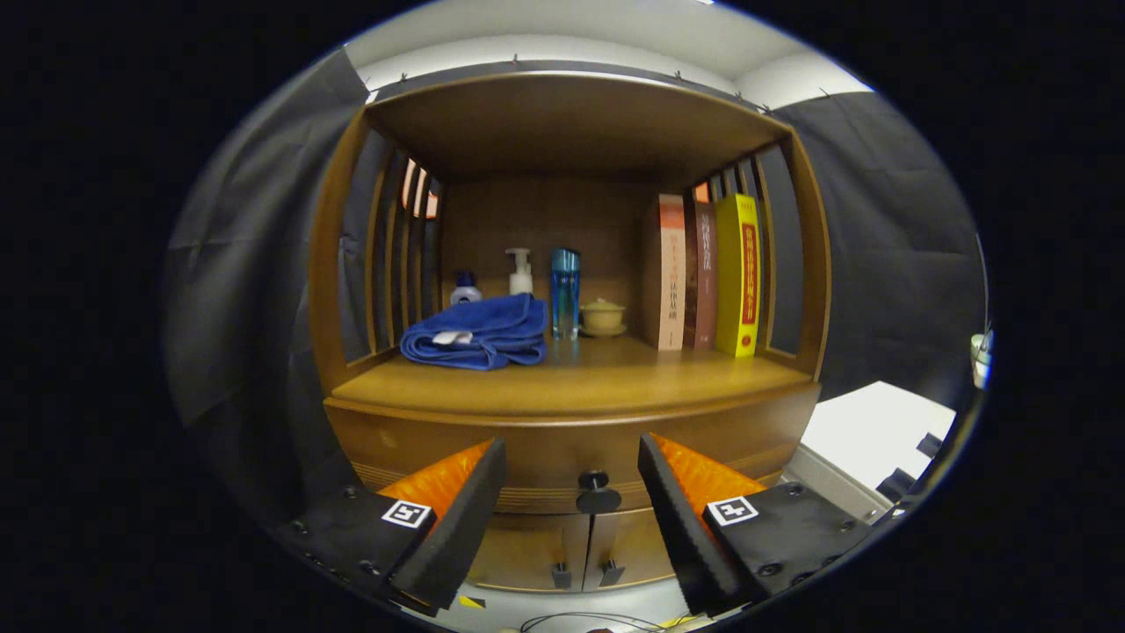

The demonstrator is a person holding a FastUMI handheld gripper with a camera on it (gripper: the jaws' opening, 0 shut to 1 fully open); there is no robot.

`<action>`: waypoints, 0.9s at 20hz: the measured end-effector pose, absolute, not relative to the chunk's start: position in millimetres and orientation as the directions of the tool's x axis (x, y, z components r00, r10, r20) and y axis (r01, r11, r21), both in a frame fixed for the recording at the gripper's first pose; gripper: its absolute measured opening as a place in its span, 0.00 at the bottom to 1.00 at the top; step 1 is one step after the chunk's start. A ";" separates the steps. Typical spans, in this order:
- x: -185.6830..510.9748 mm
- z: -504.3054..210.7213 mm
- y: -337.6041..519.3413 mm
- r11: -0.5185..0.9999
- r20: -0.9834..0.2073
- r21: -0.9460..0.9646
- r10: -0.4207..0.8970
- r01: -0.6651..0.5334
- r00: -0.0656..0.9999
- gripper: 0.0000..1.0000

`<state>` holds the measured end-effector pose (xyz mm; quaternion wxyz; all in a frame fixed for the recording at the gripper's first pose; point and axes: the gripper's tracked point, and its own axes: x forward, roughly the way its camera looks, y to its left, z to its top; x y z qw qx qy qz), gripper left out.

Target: Pull open the drawer, take out the items inside it, and place them on the countertop above the cabinet.

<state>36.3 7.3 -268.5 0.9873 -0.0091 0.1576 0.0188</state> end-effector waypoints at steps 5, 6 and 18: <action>40.8 -315.2 -8.6 0.999 -0.399 -0.038 -0.017 0.002 0.917 0.99; 41.9 -321.6 -10.3 0.999 -0.411 -0.041 -0.022 0.005 0.911 0.99; 58.3 -362.0 -14.5 0.998 -0.489 -0.055 -0.043 0.018 0.872 0.77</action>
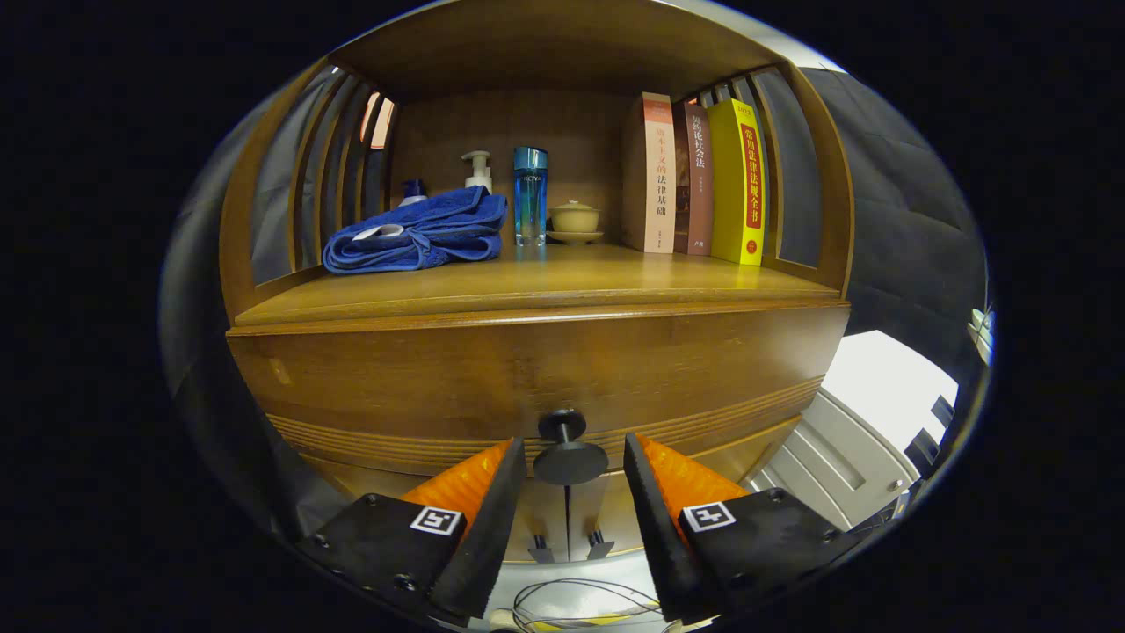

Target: Pull open the drawer, take out the items inside it, and place them on the countertop above the cabinet.

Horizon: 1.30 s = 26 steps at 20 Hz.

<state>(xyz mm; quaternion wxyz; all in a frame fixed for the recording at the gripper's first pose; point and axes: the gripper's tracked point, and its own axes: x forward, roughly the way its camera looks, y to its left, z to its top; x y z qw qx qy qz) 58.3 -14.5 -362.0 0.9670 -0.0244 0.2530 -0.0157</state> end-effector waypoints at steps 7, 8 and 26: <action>63.4 -369.9 -11.9 0.998 -0.509 -0.050 -0.047 0.025 0.859 0.56; 62.7 -369.3 -11.7 0.998 -0.511 -0.061 -0.053 0.025 0.858 0.54; 23.0 -358.3 -15.4 1.000 -0.514 -0.025 -0.013 0.000 0.858 0.32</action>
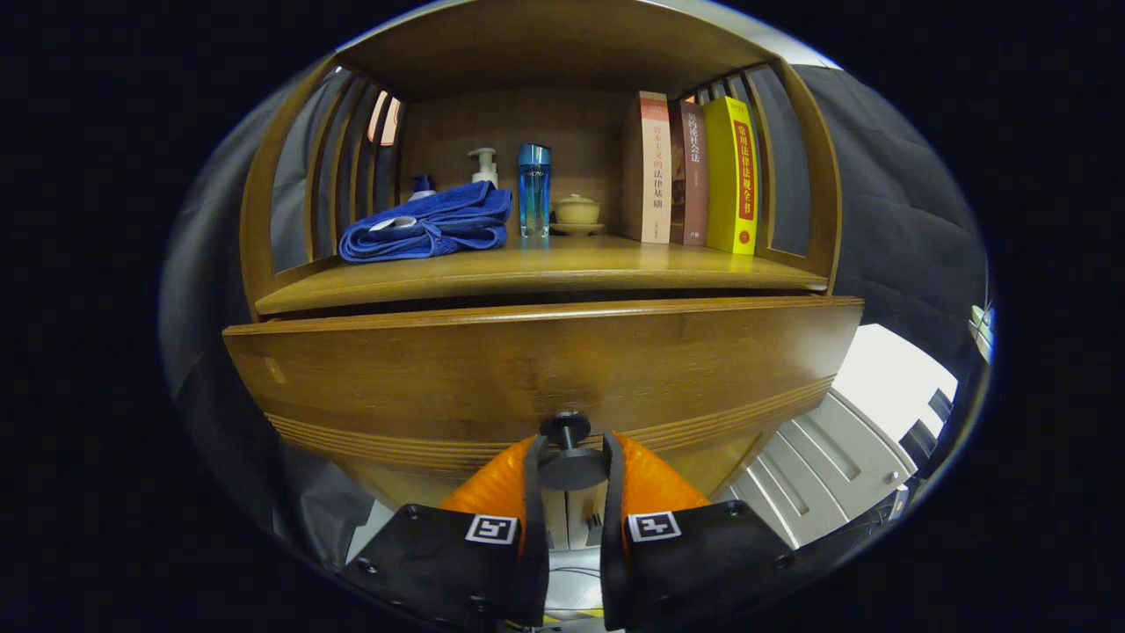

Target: Pull open the drawer, take out the items inside it, and place them on the countertop above the cabinet.

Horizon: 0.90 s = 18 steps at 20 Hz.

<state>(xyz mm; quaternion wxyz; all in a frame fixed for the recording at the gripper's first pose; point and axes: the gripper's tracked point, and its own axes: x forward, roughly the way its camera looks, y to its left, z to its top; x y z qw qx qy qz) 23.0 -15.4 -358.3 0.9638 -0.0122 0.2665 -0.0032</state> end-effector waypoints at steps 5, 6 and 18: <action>4.7 -353.6 -18.1 1.000 -0.524 -0.019 -0.003 -0.009 0.851 0.32; 1.6 -352.8 -19.2 1.000 -0.528 -0.017 -0.005 -0.004 0.849 0.32; -42.1 -345.3 -25.0 1.000 -0.569 -0.011 0.003 -0.011 0.822 0.32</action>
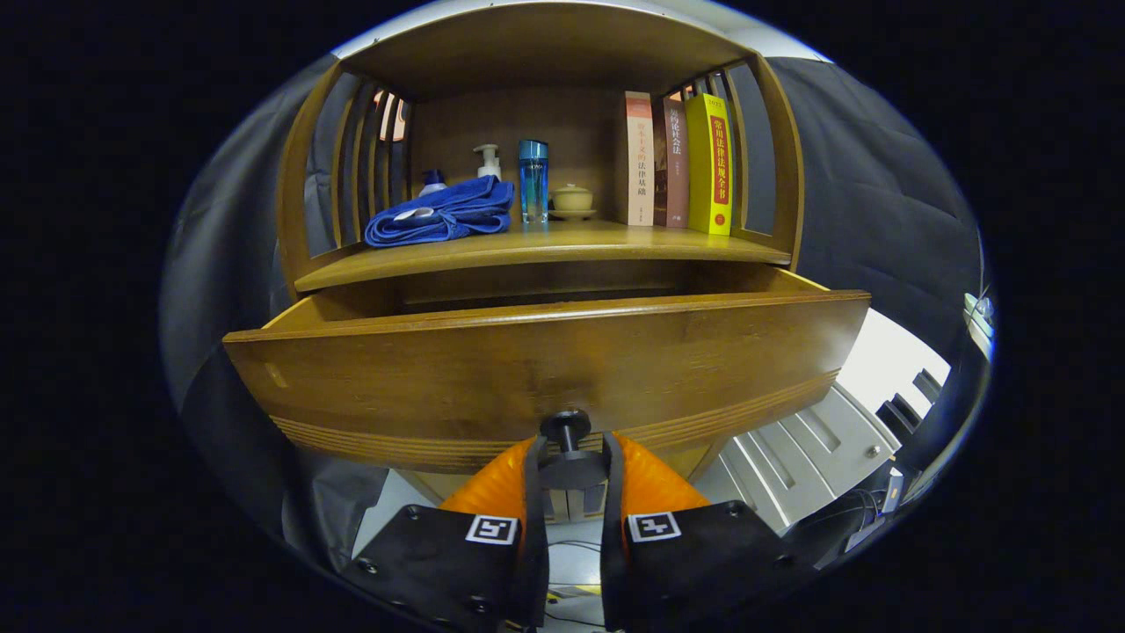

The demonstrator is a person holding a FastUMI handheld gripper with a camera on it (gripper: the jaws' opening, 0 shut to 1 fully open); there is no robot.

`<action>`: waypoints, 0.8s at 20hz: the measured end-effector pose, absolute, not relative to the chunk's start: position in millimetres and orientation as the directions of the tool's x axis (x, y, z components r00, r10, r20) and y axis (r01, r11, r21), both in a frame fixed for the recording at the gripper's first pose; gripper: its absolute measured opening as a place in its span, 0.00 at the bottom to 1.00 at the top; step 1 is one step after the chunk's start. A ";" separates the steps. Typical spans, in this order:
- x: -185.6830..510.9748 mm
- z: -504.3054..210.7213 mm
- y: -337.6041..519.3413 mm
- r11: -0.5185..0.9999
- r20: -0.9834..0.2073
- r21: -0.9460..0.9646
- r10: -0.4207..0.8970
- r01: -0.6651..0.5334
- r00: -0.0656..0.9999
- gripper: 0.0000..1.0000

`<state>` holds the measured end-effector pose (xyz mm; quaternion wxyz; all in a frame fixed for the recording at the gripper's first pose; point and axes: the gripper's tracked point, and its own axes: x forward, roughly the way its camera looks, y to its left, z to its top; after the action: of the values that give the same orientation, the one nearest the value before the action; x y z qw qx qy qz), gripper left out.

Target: Pull open the drawer, take out the items inside it, and place them on the countertop above the cabinet.

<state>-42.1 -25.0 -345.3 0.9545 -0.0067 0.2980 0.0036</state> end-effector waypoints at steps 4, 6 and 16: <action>-63.0 -343.7 -29.3 1.000 -0.581 -0.004 0.003 -0.007 0.814 0.32; -69.2 -341.7 -29.9 1.000 -0.579 -0.006 0.006 -0.012 0.816 0.32; -91.3 -339.6 -35.1 1.000 -0.590 -0.017 0.004 -0.017 0.807 0.32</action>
<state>-91.3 -35.1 -339.6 0.9505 -0.0107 0.3105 0.0056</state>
